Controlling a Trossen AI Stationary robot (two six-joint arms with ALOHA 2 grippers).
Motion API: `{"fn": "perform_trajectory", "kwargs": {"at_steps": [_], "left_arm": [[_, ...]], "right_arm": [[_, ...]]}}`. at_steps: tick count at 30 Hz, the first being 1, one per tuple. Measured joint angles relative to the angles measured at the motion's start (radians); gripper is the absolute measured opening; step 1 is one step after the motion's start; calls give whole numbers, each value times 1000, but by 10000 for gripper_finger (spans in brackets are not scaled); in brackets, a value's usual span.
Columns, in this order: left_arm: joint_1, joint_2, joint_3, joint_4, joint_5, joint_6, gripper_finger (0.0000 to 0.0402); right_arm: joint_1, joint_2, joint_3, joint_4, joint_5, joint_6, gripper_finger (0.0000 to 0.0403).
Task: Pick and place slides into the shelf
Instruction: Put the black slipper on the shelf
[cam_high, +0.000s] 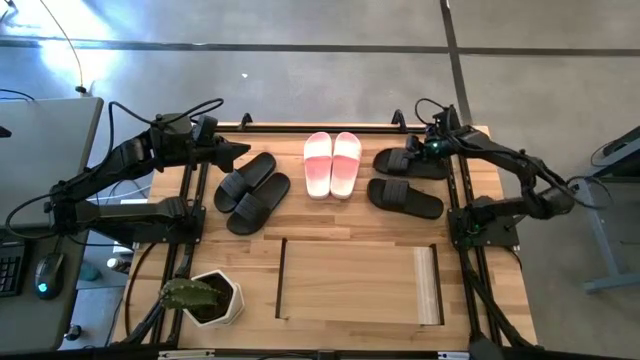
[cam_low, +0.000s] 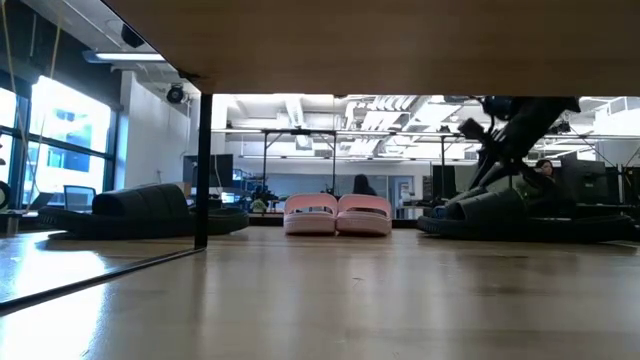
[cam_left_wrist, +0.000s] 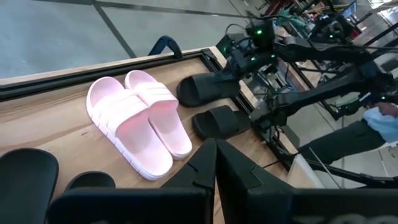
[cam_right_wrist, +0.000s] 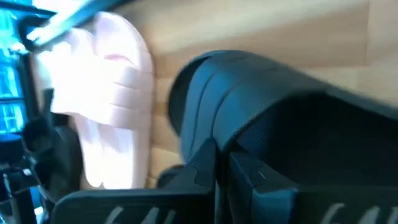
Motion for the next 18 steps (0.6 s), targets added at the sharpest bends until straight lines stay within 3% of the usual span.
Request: {"fn": "perform_trajectory", "kwargs": {"at_steps": [8, 13, 18], "left_arm": [[0, 0, 0, -1, 0, 39, 1], [0, 0, 0, -1, 1, 78, 1], [0, 0, 0, -4, 2, 110, 1]], "right_arm": [[0, -246, 0, 11, 4, 156, 1], [0, -435, 1, 72, 20, 336, 0], [0, -578, 83, 75, 78, 488, 0]]}}
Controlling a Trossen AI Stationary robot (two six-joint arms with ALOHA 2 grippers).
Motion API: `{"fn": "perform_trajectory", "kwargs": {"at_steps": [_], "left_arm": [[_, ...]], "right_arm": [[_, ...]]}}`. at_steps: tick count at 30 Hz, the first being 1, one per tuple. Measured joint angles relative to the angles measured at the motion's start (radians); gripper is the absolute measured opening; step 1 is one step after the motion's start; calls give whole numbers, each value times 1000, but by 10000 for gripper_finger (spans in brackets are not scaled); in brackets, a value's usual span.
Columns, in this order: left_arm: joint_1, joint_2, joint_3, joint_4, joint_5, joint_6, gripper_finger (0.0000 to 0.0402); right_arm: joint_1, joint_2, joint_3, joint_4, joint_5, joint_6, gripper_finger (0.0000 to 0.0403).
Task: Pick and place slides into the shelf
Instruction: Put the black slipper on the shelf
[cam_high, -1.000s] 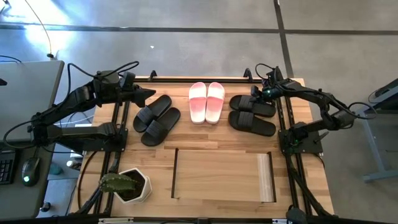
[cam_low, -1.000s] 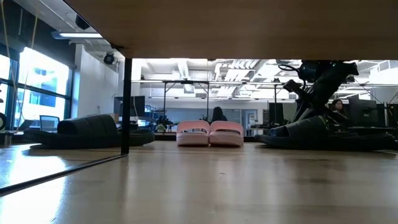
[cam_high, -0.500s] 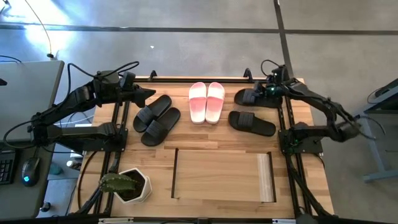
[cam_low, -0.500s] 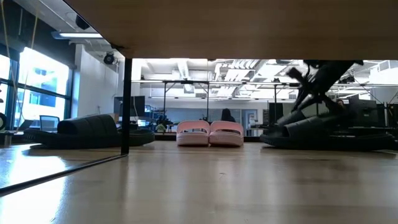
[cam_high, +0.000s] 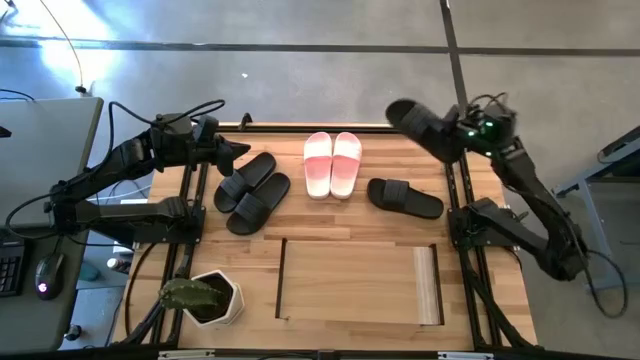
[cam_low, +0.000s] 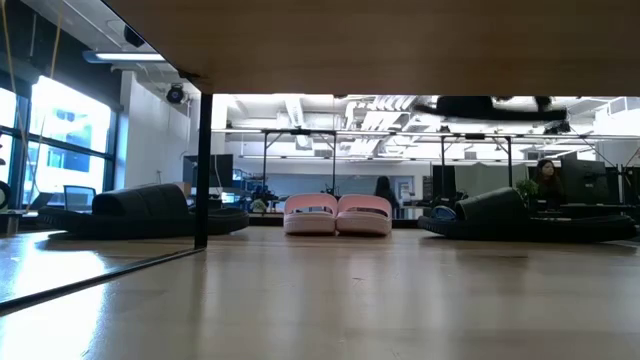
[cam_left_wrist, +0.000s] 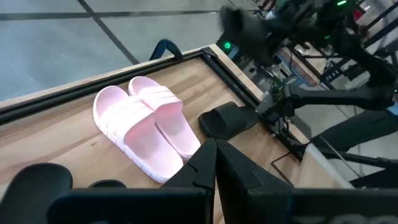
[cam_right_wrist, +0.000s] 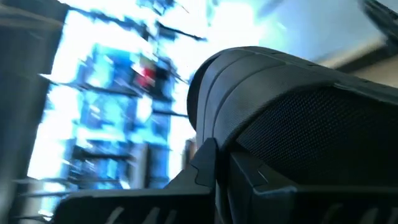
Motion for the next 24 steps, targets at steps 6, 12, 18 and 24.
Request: {"fn": "perform_trajectory", "kwargs": {"at_steps": [6, 12, 18, 24], "left_arm": [[0, 0, 0, -6, 7, 2, 1], [0, 0, 0, -6, 44, -4, 1], [0, 0, 0, -10, 44, -13, 1], [0, 0, 0, -17, 44, -41, 1]], "right_arm": [[0, -57, 204, -38, 50, 57, 0], [0, -17, 454, -125, 28, 16, 0], [37, 46, 613, -131, -45, 21, 0], [171, 98, 643, -134, -60, 13, 0]]}}
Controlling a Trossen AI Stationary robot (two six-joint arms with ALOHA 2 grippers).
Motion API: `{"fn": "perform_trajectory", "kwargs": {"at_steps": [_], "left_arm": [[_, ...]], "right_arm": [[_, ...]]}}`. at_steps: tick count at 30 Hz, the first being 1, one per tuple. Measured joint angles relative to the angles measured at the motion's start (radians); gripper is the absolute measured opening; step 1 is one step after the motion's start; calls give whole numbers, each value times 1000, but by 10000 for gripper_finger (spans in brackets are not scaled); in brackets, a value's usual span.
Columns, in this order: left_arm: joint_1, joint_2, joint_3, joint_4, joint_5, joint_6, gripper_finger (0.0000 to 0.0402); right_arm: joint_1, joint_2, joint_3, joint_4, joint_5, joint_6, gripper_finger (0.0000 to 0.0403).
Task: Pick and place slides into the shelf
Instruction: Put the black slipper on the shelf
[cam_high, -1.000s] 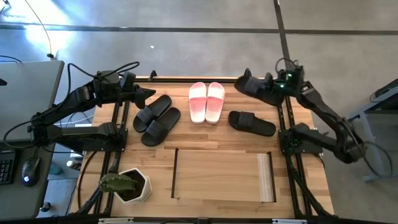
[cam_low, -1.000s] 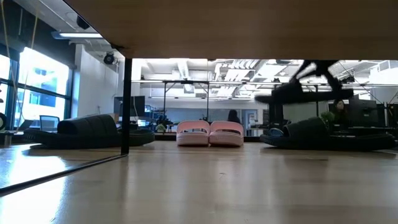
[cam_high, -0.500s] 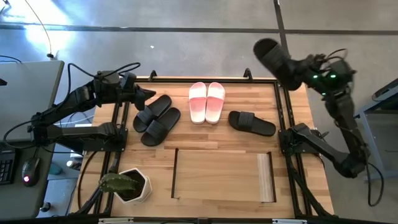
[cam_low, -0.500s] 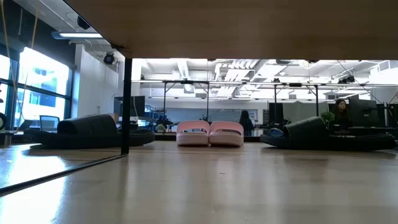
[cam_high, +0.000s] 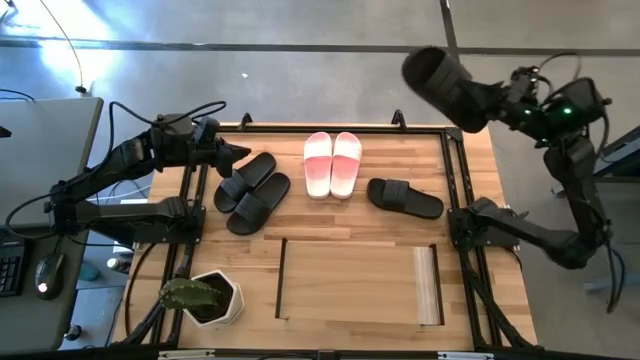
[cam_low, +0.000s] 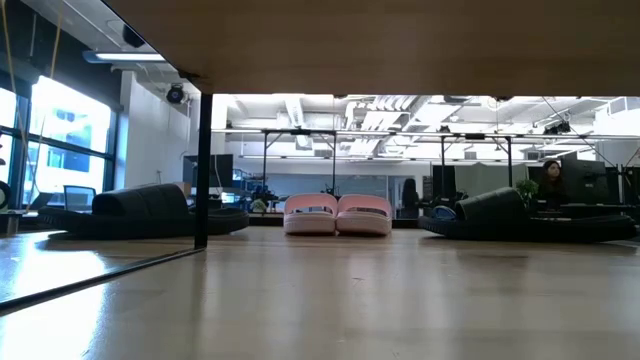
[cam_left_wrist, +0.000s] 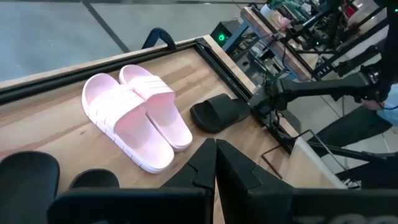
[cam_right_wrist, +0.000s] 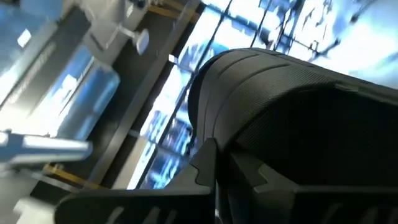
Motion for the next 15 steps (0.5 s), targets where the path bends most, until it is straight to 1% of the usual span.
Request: {"fn": "perform_trajectory", "kwargs": {"at_steps": [3, 5, 10, 15], "left_arm": [[0, 0, 0, -10, 0, -21, 1], [0, 0, 0, -17, 0, -25, 1], [0, 0, 0, -39, 0, -24, 1], [0, 0, 0, -39, 0, -24, 1]], "right_arm": [[88, 20, -10, -7, 18, 1, 0], [159, 33, -11, -10, 56, 0, 0], [390, 67, -11, -35, 225, 8, 0], [679, 135, -11, -57, 440, 18, 0]]}}
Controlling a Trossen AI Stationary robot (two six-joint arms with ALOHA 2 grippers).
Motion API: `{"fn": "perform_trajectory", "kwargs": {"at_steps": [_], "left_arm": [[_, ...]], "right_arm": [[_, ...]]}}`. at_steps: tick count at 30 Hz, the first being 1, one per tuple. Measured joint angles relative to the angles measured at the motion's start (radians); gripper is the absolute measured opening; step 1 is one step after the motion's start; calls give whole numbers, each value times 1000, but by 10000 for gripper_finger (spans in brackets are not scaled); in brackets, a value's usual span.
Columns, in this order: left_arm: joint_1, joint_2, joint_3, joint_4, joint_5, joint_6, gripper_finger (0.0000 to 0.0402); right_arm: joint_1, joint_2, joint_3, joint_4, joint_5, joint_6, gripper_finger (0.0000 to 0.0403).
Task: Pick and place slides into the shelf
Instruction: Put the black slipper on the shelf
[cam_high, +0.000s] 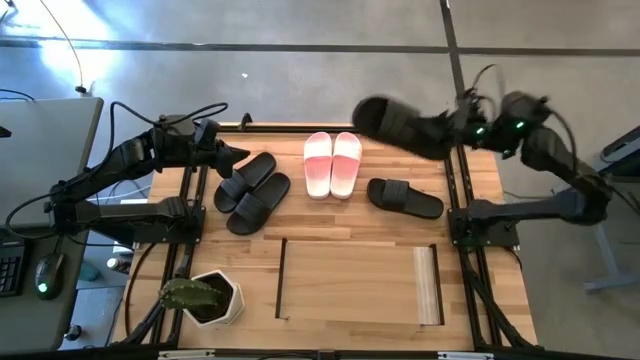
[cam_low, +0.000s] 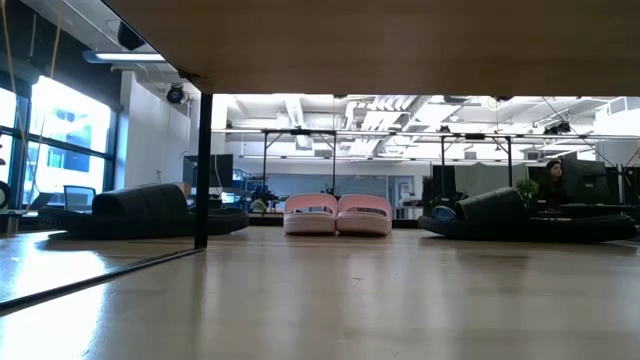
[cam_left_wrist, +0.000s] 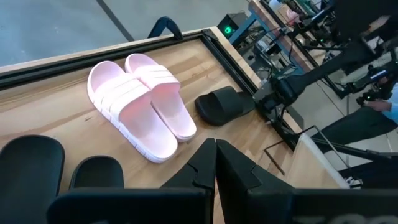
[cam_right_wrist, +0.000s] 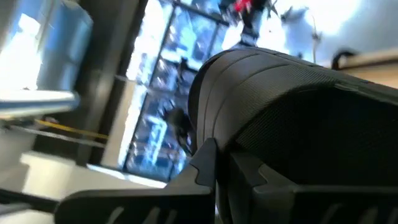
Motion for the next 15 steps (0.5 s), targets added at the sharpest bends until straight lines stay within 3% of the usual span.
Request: {"fn": "perform_trajectory", "kwargs": {"at_steps": [9, 15], "left_arm": [[0, 0, 0, -18, 0, 3, 1], [0, 0, 0, -63, 0, 62, 1]], "right_arm": [[504, 170, -1, -65, 482, 130, 0], [748, 296, -1, -104, 763, 396, 0]]}}
